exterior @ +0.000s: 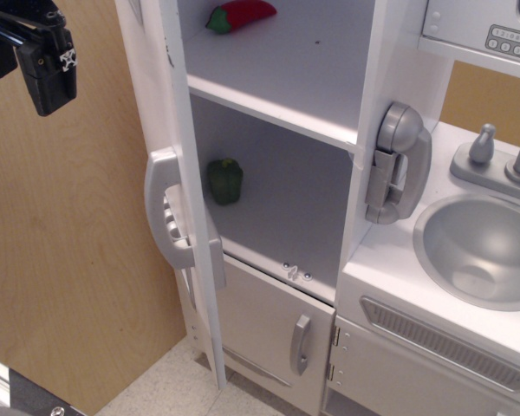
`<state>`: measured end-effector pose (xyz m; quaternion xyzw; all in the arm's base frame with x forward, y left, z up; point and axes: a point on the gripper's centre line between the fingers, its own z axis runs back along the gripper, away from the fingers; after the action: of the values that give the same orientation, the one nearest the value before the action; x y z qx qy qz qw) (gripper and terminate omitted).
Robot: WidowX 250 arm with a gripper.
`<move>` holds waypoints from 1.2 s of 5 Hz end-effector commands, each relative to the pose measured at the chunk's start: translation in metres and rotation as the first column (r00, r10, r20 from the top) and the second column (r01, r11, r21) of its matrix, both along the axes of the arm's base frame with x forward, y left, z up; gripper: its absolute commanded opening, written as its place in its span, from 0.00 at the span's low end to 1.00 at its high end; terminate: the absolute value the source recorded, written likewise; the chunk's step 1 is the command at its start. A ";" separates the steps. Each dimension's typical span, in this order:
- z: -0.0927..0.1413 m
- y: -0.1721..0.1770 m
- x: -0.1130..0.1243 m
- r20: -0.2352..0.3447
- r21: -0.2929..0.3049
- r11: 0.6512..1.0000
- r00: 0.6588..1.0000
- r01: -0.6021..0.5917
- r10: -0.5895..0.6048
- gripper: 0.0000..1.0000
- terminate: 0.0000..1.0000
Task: Close fridge
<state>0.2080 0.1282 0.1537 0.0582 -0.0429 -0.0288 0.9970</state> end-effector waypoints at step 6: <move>-0.008 -0.018 0.100 0.078 -0.062 0.993 0.992 -0.097 0.102 1.00 0.00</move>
<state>0.3032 0.1049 0.1312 0.0233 -0.0586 0.0280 0.9976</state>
